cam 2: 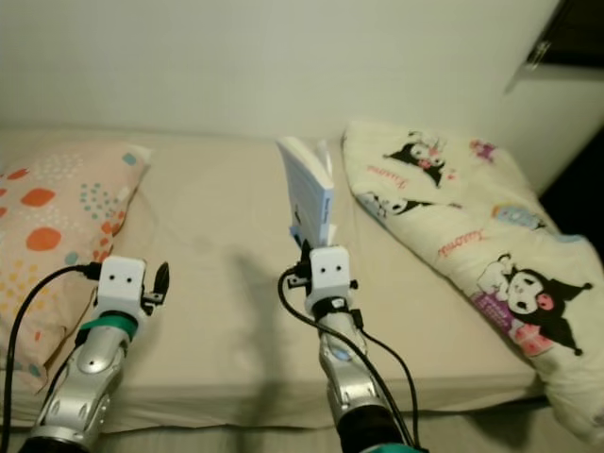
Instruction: Clean up the room
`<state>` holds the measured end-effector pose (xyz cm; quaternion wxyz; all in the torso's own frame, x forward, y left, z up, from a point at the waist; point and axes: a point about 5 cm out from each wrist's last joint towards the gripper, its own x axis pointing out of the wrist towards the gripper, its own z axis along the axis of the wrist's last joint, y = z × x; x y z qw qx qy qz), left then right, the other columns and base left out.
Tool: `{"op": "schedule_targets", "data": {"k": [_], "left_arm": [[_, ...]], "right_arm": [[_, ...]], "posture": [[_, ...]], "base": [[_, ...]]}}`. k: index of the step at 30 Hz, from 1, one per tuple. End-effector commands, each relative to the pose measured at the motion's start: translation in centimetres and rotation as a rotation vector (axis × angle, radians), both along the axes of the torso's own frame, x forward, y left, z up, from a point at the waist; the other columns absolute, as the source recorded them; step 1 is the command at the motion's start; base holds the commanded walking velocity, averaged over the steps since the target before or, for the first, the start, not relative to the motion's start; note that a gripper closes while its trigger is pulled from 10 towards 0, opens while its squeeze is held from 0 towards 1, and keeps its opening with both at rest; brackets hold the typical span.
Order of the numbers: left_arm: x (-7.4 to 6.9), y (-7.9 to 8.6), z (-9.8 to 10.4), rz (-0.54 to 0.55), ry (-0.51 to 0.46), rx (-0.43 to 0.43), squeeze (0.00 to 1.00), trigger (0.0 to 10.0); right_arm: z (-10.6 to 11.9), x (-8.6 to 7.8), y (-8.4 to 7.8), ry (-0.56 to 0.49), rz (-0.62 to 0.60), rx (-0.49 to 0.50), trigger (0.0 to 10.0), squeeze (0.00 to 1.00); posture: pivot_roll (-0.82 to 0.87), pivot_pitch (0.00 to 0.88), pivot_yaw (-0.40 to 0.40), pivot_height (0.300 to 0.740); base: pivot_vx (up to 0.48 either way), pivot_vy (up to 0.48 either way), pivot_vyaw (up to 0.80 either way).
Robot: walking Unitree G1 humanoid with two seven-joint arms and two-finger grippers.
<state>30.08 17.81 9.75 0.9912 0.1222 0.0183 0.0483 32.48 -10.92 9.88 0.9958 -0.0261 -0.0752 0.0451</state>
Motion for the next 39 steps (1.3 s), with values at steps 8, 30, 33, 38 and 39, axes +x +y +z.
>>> {"op": "schedule_targets", "data": {"k": [8, 30, 33, 38, 39], "left_arm": [[-0.2, 0.0, -0.36, -0.015, 0.01, 0.072, 0.0, 10.0], [-0.06, 0.0, -0.72, -0.009, 0.039, 0.07, 0.0, 10.0], [-0.04, 0.08, -0.73, 0.001, 0.041, 0.057, 0.0, 10.0], [-0.04, 0.16, -0.74, 0.015, 0.041, 0.029, 0.0, 10.0], [-0.05, 0.13, -0.75, 0.014, 0.042, 0.032, 0.0, 10.0]], "right_arm": [[0.4, -0.06, 0.29, -0.028, 0.007, 0.011, 10.0, 0.0], [0.39, -0.14, 0.35, -0.029, 0.005, 0.019, 10.0, 0.0], [0.37, -0.18, 0.3, -0.029, 0.004, 0.018, 10.0, 0.0], [0.36, -0.21, 0.22, -0.029, 0.004, 0.017, 10.0, 0.0], [0.37, -0.21, 0.23, -0.029, 0.004, 0.017, 10.0, 0.0]], "posture": [[0.12, 0.019, -0.02, 0.74], [0.12, 0.023, -0.017, 0.74], [0.11, 0.025, -0.015, 0.74], [0.11, 0.026, -0.017, 0.74], [0.11, 0.026, -0.018, 0.74]], "base": [[0.0, -0.026, 0.0], [0.0, -0.294, 0.0], [0.0, -0.151, 0.0], [0.0, 0.0, 0.0], [0.0, 0.0, 0.0]]}}
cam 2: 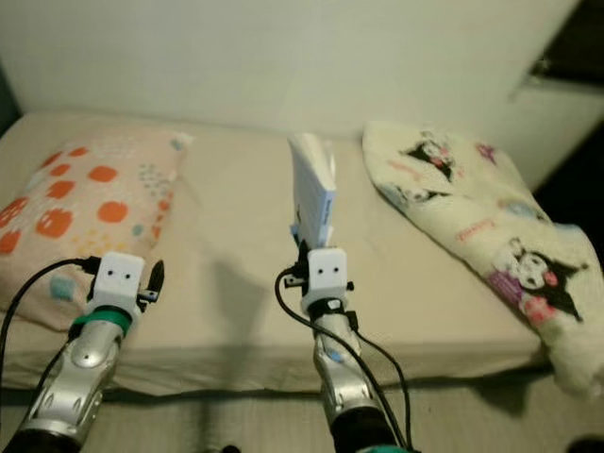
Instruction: Clean up the room
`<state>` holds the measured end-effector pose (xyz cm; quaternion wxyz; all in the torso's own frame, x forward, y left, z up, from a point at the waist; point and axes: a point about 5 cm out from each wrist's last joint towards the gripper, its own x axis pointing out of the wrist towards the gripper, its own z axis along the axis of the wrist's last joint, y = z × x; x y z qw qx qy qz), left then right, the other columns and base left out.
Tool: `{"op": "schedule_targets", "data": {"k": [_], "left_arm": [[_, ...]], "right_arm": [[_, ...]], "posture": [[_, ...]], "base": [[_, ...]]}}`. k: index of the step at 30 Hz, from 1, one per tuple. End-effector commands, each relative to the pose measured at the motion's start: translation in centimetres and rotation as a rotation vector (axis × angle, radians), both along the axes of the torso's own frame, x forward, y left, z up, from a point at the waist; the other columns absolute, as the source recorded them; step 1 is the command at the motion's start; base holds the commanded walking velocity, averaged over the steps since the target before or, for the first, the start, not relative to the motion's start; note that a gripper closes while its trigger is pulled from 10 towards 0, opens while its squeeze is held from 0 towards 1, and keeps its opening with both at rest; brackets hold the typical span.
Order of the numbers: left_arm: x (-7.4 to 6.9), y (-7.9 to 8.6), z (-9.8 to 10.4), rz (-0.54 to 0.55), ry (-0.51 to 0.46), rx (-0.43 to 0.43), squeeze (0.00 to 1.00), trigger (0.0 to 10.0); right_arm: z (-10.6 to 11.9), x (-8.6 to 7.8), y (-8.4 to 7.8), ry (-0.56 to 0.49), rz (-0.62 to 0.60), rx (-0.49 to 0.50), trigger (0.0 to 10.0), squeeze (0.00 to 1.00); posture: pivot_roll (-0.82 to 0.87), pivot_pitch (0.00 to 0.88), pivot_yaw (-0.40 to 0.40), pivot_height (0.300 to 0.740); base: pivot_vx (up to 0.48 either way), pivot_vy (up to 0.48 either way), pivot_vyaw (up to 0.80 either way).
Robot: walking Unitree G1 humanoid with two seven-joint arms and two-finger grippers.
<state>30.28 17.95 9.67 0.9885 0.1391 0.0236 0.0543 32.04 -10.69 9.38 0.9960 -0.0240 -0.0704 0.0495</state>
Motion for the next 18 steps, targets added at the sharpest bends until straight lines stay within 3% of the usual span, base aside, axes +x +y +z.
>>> {"op": "schedule_targets", "data": {"k": [1, 7, 18], "left_arm": [[-0.25, -0.01, -0.67, 0.001, 0.031, -0.002, 0.0, 10.0], [-0.29, 0.09, -0.78, 0.008, 0.035, 0.013, 0.0, 10.0], [-0.26, 0.27, -0.91, 0.025, 0.042, 0.009, 0.0, 10.0]], "right_arm": [[0.87, 0.23, 0.01, -0.039, -0.005, 0.014, 10.0, 0.0], [0.9, 0.22, 0.06, -0.041, -0.001, 0.012, 10.0, 0.0], [0.92, 0.22, -0.01, -0.041, 0.0, 0.011, 10.0, 0.0]], "posture": [[0.11, 0.026, -0.018, 0.74], [0.11, 0.027, -0.022, 0.74], [0.11, 0.028, -0.024, 0.74]], "base": [[0.0, 0.0, 0.0], [0.0, -0.043, 0.0], [0.0, -0.391, 0.0]]}}
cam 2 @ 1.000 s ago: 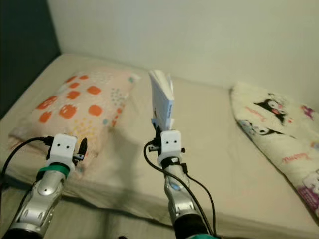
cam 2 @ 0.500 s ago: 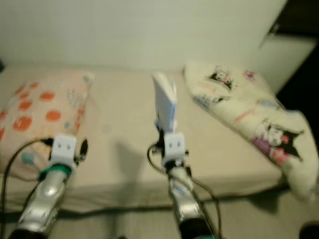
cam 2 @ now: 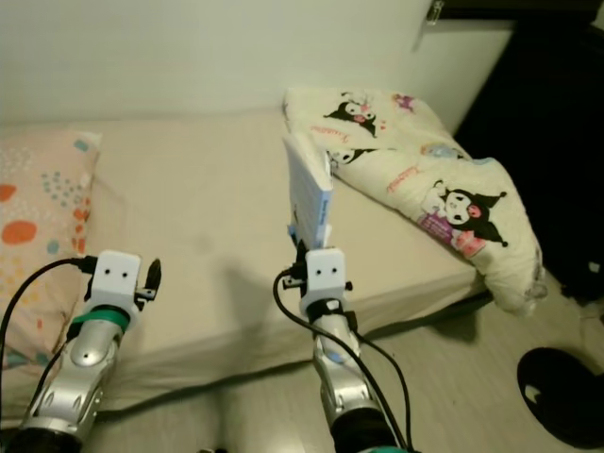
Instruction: Clean up the room
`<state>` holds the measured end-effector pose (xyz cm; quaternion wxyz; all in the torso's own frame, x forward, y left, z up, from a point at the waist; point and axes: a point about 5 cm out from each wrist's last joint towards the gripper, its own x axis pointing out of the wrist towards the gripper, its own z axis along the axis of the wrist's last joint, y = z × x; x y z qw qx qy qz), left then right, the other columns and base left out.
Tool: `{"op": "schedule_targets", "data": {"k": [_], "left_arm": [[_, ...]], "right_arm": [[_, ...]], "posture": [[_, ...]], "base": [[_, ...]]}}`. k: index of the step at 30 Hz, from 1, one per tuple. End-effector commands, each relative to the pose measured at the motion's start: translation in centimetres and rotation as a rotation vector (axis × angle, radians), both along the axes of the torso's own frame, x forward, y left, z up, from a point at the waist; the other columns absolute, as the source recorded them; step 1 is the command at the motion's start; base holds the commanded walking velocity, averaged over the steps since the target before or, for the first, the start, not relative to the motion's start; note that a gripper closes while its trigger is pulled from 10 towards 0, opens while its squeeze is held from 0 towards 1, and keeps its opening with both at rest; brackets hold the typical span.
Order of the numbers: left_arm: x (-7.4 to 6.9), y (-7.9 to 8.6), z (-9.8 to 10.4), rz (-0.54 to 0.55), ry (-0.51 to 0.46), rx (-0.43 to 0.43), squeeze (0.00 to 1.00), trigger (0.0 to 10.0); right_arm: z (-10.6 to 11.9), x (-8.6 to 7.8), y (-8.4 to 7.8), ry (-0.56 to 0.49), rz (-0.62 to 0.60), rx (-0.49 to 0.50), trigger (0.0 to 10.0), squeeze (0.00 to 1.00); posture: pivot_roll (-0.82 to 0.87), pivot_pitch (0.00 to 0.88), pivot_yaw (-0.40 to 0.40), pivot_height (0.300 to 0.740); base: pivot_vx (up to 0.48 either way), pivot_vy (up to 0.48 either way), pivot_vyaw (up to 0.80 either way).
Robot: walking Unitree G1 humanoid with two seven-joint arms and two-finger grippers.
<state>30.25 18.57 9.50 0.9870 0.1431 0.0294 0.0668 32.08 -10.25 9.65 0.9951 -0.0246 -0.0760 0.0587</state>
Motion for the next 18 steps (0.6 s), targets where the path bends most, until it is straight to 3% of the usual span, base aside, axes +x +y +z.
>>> {"op": "schedule_targets", "data": {"k": [1, 10, 18], "left_arm": [[-0.2, -0.4, -0.8, 0.002, 0.035, -0.005, 0.0, 10.0], [-0.3, -0.1, -0.8, 0.03, 0.035, -0.005, 0.0, 10.0], [-0.3, 0.1, -0.9, 0.054, 0.033, -0.017, 0.0, 10.0]], "right_arm": [[0.6, 0.2, -0.5, -0.03, -0.018, 0.013, 10.0, 0.0], [0.7, 0.1, -0.1, -0.034, 0.012, 0.033, 10.0, 0.0], [0.8, -0.4, 1.5, -0.03, 0.118, 0.079, 10.0, 0.0]], "posture": [[0.11, 0.028, -0.024, 0.74], [0.11, 0.029, -0.025, 0.74], [0.11, 0.032, -0.025, 0.74]], "base": [[0.0, 0.0, 0.0], [0.0, 0.0, 0.0], [0.0, 0.0, 0.0]]}}
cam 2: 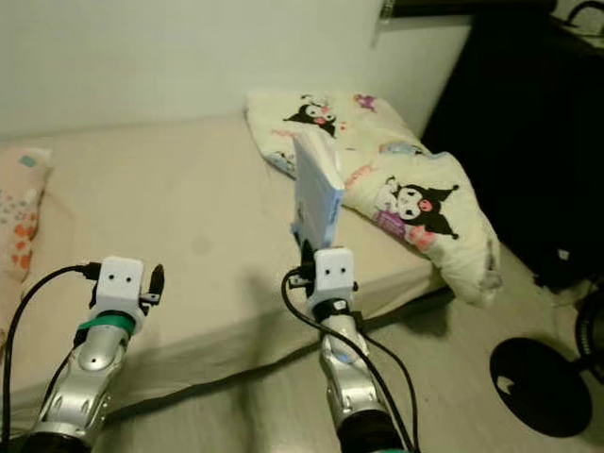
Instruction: Clean up the room
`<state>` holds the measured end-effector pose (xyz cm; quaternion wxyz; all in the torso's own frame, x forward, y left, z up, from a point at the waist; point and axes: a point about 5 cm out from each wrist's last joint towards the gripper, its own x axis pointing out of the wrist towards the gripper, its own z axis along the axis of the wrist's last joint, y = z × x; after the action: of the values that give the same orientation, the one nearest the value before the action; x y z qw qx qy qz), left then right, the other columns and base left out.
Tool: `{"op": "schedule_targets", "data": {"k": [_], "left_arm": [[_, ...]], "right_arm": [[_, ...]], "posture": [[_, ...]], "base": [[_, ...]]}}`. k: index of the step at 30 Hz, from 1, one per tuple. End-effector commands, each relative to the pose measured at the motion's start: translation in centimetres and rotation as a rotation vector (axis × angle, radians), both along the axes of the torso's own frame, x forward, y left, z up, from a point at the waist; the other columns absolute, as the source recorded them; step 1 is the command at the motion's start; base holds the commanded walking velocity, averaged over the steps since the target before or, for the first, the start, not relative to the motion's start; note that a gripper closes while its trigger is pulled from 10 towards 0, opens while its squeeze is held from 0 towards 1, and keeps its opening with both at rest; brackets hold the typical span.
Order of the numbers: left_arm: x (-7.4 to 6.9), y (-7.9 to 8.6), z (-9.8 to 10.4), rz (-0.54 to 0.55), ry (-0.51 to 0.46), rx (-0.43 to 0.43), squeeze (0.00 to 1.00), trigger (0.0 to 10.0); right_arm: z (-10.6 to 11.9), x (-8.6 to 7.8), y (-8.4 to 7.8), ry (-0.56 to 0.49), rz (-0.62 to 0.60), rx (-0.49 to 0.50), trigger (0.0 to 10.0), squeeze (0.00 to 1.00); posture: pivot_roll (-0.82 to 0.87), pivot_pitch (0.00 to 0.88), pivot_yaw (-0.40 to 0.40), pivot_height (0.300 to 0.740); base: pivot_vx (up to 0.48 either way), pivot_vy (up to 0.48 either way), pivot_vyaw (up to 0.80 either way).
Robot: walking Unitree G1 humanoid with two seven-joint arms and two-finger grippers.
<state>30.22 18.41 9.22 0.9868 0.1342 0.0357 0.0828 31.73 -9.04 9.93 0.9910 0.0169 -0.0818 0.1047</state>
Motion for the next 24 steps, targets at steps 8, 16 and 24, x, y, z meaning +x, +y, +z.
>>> {"op": "schedule_targets", "data": {"k": [8, 16, 24], "left_arm": [[-0.32, 0.27, -0.43, 0.018, 0.01, 0.012, 0.0, 10.0], [-0.34, 0.44, -0.39, 0.032, 0.006, 0.019, 0.0, 10.0], [-0.25, 0.48, -0.41, 0.042, 0.007, 0.017, 0.0, 10.0]], "right_arm": [[0.27, 0.04, 0.42, -0.014, 0.032, -0.057, 10.0, 0.0], [0.49, 0.03, 0.63, -0.019, 0.052, -0.038, 10.0, 0.0], [0.7, 0.03, 0.76, -0.023, 0.063, -0.006, 10.0, 0.0]], "posture": [[0.11, 0.035, -0.027, 0.74], [0.11, 0.034, -0.031, 0.74], [0.11, 0.034, -0.031, 0.74]], "base": [[0.135, 0.0, 0.58], [0.429, 0.0, 0.72], [0.428, 0.0, 0.05]]}}
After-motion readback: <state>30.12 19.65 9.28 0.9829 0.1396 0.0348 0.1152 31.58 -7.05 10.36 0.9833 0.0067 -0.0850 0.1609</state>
